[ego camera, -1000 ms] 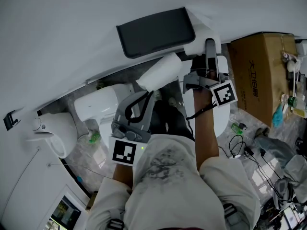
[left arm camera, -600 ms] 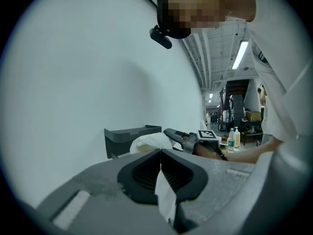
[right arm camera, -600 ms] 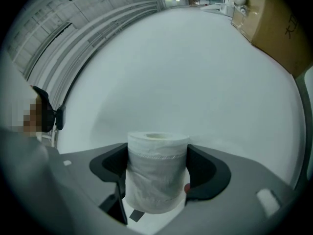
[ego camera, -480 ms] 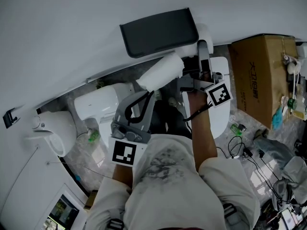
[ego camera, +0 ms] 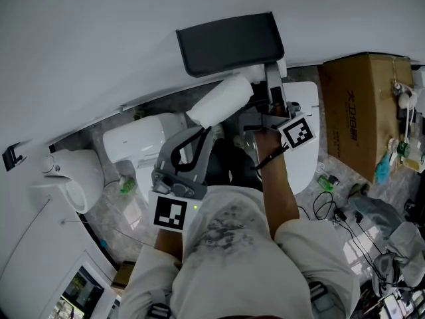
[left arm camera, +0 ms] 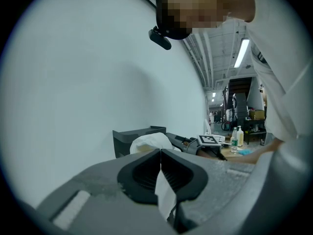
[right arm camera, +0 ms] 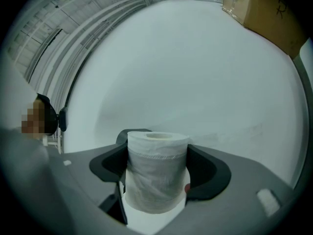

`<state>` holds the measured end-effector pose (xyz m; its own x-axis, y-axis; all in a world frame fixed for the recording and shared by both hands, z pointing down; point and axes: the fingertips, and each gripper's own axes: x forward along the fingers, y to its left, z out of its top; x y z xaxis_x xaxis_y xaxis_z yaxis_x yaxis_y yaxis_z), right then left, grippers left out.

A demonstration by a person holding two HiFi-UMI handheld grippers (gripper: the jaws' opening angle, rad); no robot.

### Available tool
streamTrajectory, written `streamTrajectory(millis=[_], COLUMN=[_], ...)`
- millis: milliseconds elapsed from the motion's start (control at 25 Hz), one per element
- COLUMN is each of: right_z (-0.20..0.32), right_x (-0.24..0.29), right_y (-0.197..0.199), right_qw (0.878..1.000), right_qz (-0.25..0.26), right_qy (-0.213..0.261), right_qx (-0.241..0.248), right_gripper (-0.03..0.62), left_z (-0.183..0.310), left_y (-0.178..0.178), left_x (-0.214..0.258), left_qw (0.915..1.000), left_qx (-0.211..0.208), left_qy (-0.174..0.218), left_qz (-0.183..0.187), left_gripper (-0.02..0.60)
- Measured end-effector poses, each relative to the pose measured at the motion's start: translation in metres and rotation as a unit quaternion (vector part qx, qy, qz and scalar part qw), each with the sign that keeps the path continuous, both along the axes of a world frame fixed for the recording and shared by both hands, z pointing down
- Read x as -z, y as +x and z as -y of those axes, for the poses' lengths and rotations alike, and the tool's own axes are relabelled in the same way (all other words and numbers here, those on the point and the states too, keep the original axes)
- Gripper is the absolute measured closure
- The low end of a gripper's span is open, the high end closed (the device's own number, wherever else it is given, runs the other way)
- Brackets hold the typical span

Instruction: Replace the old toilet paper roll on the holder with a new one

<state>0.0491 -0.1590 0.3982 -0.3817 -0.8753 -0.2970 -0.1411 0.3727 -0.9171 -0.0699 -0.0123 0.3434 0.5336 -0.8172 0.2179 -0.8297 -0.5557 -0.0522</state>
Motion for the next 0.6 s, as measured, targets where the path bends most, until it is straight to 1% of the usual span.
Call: streamTrajectory(millis=[360,600], right_z=[-0.006,-0.007], right_x=[-0.004,-0.008], right_y=[-0.026,-0.034], right_qw=[0.999,0.999], right_qz=[0.023,0.038], right_qy=[-0.006,-0.01], right_qx=[0.022,0.035], right_gripper=[0.226,0.224], left_z=[-0.004,-0.001], left_y=[-0.012,-0.011], left_x=[0.003,0.003], left_qw=[0.9999,0.9999], left_qx=[0.009,0.009], left_qy=[0.004,0.005], left_qz=[0.001,0.001], left_gripper=[0.574,0.574])
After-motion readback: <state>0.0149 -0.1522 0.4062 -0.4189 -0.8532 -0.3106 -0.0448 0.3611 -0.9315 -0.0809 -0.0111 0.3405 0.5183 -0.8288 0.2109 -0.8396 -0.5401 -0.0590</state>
